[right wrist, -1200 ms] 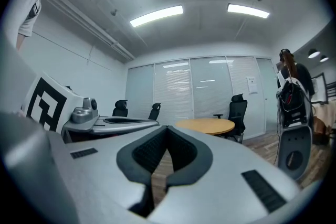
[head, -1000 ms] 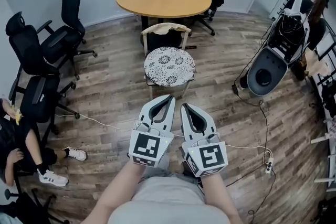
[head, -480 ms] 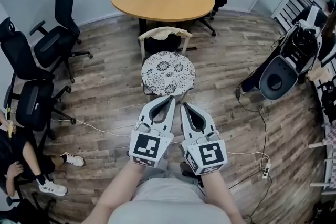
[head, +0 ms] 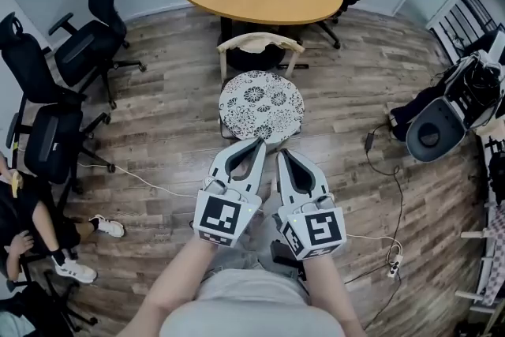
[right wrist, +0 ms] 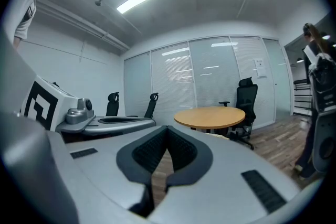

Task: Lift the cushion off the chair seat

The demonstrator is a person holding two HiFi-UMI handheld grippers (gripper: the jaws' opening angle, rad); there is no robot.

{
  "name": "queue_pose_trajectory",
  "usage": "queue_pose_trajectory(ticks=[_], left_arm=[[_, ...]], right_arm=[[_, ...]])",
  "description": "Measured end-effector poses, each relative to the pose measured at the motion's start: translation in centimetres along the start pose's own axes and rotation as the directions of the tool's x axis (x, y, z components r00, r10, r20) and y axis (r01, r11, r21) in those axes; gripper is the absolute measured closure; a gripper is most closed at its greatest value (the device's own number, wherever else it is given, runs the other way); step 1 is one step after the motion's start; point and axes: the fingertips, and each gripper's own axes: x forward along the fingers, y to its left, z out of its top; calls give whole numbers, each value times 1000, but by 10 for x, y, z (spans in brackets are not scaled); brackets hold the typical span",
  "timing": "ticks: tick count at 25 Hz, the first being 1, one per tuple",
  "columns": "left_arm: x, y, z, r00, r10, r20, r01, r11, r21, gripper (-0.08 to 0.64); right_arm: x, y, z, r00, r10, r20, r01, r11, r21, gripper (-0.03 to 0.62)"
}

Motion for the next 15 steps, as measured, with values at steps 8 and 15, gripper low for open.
queue_pose_trajectory(ticks=[8, 15], left_arm=[[61, 27, -17, 995, 97, -24, -97, 995, -1, 568], [132, 33, -22, 988, 146, -47, -146, 989, -5, 568]], right_arm=[[55, -53, -19, 994, 91, -66, -89, 996, 30, 572], [96, -114, -26, 980, 164, -114, -159, 986, 53, 572]])
